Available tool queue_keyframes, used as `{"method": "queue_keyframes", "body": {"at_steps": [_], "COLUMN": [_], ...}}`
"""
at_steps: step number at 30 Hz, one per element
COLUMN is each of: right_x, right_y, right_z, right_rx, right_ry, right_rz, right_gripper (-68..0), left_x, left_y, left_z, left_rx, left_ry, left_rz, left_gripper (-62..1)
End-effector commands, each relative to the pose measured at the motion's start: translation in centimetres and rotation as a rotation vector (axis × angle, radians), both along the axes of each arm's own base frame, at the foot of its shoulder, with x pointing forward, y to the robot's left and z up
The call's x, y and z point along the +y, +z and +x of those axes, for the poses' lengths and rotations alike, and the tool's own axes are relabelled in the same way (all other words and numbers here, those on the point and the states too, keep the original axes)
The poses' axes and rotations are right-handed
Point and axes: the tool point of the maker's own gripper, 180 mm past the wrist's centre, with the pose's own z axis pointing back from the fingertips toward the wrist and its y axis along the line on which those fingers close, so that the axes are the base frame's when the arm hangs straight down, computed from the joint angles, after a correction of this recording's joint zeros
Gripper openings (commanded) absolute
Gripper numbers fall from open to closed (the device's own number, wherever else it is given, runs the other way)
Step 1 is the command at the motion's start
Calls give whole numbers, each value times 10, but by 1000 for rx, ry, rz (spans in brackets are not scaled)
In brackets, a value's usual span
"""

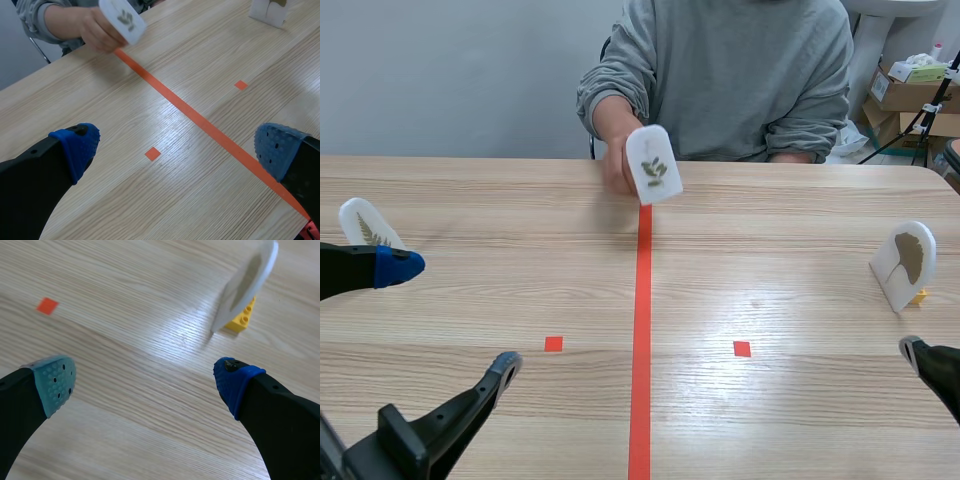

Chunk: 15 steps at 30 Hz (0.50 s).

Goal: Do the leaf sorting experiment

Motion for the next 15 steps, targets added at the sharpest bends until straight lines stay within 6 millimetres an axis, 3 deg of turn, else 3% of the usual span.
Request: {"method": "queue_keyframes", "body": {"at_steps": [1, 7, 15], "right_x": [9, 57, 87], "right_y": [9, 43, 66], "right_z": [-2, -22, -30], "right_rx": [-23, -33, -40], "right_ry": [18, 175, 254], "right_rz": [29, 77, 147], "right_gripper": [-111, -111, -111], "left_x": [0, 0, 0], "left_y": [5, 5, 6], "left_z": [2, 2, 2], "left_rx": [-19, -19, -20], "left_ry": [4, 4, 3], "left_rz": [-15, -15, -16], "left_gripper": [14, 14, 14]}}
